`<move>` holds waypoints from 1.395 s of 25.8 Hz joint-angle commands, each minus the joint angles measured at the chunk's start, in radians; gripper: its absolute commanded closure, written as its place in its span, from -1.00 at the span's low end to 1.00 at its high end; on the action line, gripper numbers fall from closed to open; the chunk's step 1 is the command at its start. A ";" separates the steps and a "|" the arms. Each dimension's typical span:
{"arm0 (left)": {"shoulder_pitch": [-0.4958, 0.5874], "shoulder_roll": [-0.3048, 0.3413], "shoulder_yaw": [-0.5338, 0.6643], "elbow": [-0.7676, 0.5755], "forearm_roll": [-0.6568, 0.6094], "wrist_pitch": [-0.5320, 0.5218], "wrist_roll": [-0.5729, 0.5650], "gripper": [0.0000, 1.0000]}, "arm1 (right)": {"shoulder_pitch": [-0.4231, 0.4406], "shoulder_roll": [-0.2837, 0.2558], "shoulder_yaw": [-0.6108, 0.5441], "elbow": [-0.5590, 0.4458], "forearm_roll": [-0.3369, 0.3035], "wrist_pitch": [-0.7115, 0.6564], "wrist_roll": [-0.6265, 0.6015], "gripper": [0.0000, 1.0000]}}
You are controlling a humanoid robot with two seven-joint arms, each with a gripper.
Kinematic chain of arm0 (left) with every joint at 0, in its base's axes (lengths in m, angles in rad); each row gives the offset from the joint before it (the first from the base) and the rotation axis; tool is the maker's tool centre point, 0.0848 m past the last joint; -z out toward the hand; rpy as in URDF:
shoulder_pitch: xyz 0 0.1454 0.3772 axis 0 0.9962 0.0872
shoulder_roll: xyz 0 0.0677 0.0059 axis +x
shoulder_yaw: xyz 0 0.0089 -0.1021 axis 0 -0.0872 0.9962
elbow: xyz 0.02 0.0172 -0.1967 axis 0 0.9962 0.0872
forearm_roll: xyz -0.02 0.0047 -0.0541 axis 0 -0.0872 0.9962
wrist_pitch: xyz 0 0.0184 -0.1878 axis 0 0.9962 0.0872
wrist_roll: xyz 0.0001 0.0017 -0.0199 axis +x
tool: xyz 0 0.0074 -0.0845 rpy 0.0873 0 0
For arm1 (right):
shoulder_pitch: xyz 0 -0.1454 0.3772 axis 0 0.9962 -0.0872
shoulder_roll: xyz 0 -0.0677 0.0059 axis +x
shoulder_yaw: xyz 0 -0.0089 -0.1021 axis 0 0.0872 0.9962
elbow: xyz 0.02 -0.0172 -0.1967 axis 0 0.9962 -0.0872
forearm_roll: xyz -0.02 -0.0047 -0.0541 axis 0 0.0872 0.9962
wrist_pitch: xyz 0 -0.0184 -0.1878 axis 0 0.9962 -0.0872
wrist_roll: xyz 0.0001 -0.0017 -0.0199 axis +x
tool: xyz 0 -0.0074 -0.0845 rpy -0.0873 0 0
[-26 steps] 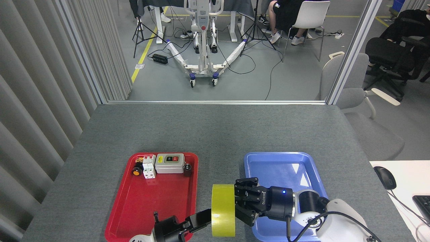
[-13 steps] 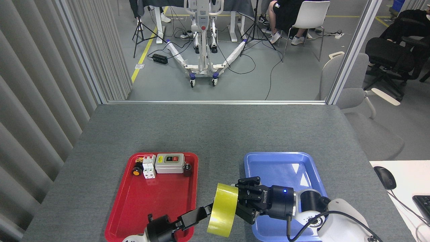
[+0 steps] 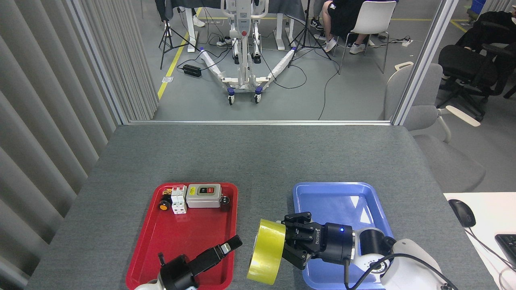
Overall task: Place and move tape with both arms
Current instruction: 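Lower the tape roll into the blue tray with the right gripper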
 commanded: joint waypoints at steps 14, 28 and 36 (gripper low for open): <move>-0.033 0.014 0.411 -0.126 -0.876 -0.011 0.669 -1.00 | 0.162 0.045 -0.520 0.102 0.064 0.394 0.174 0.40; 0.181 -0.055 0.100 -0.367 -1.782 0.601 0.896 -1.00 | 0.048 -0.073 -0.302 0.137 0.037 0.938 0.510 0.39; 0.193 -0.043 -0.005 -0.337 -1.446 0.729 1.039 -1.00 | -0.148 -0.074 -0.047 0.350 -0.095 1.091 0.561 0.36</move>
